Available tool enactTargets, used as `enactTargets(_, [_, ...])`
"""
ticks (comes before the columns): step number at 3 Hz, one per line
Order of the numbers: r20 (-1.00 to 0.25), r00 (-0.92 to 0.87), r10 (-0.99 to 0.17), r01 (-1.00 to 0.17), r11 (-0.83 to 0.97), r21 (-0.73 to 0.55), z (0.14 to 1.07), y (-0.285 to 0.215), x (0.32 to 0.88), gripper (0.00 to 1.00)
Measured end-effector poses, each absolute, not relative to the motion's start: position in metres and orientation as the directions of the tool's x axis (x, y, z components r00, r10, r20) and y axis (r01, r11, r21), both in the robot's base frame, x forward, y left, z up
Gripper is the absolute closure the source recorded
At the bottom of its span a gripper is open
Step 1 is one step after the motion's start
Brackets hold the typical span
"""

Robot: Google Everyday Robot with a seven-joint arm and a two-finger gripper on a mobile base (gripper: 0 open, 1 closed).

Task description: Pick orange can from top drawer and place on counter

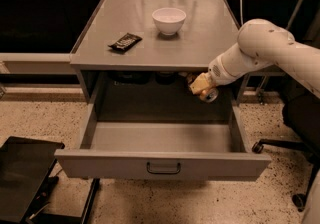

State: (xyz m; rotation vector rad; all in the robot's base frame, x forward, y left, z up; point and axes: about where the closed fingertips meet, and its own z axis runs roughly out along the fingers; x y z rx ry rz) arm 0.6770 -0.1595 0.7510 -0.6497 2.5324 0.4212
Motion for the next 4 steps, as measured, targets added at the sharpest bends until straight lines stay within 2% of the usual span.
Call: enactTargets(4, [-0.5,-0.742,-0.447,-0.563,0.82,0.103,0.785,-0.193,0.668,1.0])
